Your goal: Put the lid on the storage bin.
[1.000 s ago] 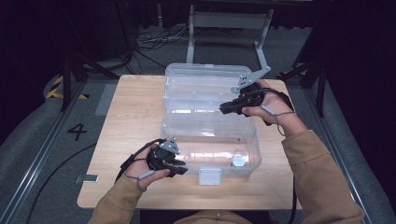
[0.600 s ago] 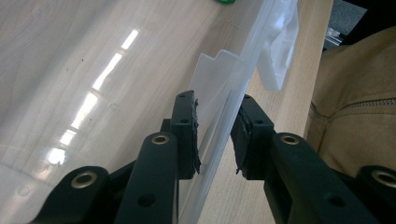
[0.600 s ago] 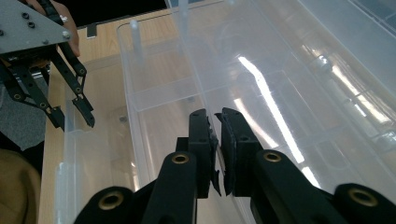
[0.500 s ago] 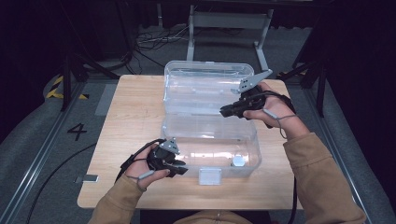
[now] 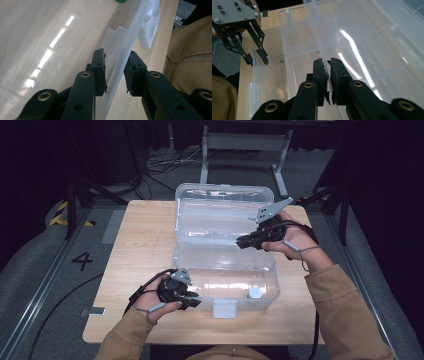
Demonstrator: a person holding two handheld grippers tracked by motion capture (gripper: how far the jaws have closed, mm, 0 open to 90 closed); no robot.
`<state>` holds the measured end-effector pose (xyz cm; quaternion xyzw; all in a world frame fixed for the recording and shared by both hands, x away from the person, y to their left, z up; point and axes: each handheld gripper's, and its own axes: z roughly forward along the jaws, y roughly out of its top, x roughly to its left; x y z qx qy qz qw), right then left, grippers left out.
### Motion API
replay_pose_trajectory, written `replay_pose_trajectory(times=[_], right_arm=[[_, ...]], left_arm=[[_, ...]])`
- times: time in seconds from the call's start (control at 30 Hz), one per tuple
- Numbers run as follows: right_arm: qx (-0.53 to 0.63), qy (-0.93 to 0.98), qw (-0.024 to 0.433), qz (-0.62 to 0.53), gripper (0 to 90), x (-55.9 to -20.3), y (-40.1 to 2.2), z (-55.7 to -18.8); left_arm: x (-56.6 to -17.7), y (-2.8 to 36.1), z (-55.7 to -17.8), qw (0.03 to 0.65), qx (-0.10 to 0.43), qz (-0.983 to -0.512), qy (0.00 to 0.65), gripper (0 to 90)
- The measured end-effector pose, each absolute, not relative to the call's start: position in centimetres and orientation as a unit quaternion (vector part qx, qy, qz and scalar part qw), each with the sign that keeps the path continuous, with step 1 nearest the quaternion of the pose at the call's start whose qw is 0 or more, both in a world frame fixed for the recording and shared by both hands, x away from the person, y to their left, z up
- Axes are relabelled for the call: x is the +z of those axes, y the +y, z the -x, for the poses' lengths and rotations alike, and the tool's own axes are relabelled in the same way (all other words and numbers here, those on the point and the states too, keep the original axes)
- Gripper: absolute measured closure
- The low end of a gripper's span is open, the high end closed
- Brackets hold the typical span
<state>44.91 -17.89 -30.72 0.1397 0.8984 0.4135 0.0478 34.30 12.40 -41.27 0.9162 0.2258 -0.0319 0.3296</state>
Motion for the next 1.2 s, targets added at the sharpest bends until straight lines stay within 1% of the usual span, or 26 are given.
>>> replay_pose_trajectory(times=[1.2], right_arm=[[0.403,0.907,0.053,-0.109,83.0,-30.9,-17.9,-42.4]], left_arm=[[-41.3,12.4,-34.3,0.331,-0.032,-0.916,0.224,72.2]])
